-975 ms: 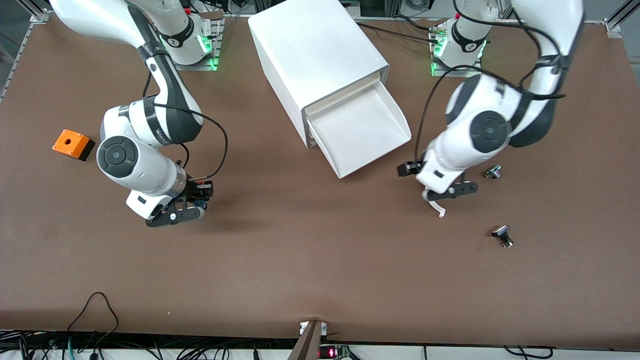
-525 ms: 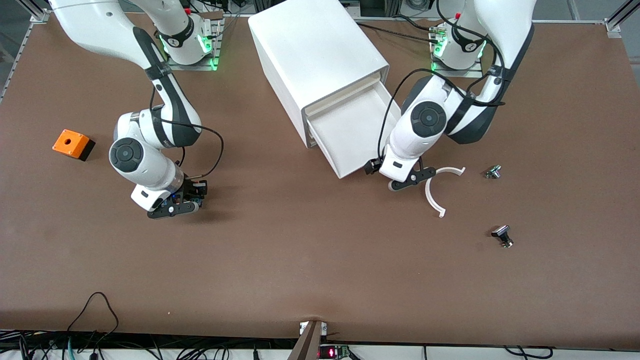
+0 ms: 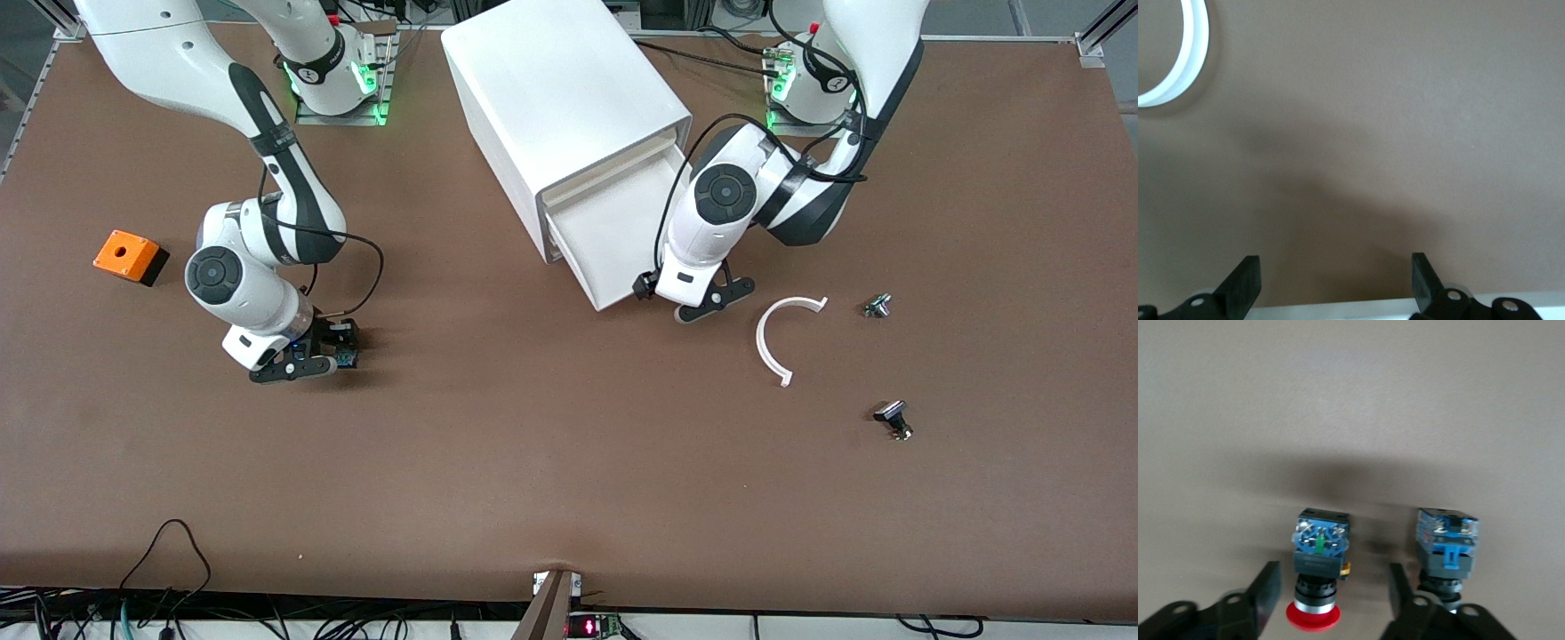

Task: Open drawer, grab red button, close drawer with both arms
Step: 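Release the red button beside the yellow-capped button and raise both grippers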

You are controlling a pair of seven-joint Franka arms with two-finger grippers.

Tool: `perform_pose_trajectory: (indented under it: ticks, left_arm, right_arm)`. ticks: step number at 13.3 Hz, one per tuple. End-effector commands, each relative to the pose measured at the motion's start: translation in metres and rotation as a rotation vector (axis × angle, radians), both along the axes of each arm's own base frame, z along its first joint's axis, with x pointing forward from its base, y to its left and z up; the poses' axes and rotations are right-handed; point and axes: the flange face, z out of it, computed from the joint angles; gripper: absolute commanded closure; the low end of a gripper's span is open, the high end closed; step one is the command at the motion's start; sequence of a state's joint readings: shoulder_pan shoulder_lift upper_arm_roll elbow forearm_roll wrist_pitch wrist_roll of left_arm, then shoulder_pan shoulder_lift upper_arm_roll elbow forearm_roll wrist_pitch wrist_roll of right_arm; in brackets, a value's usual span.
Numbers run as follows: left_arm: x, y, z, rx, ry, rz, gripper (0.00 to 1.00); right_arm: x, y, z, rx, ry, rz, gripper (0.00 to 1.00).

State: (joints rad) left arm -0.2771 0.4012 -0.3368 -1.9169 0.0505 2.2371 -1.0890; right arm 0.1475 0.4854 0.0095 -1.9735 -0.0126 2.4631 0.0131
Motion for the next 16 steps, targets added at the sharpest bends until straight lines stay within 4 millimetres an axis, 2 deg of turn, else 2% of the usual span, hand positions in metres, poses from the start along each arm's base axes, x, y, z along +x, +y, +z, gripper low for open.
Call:
perform_pose_trajectory:
  ticks: [1,3,7,12,16]
  left_arm:
    - [-0.031,-0.02,0.0,0.005,0.018,-0.033,0.01]
    - [-0.039,-0.026,0.003,0.01,0.032,-0.028,0.01]
    - [-0.07,-0.051,0.009,-0.009,0.131,-0.042,0.01]
    - [-0.094,-0.067,0.01,-0.058,0.276,0.008,0.01]
    - [-0.107,-0.079,0.002,-0.065,0.309,-0.009,0.01]
  right_arm:
    - [0.002,-0.004,0.034,0.017,-0.03,-0.033,0.01]
    - [0.006,-0.022,0.07,0.01,-0.07,-0.068,0.01]
    - [0.002,-0.055,0.133,-0.002,-0.094,-0.094,0.01]
    - [-0.018,-0.06,0.223,-0.002,-0.015,-0.122,0.01]
    - [-0.028,-0.065,0.31,-0.003,0.011,-0.123,0.01]
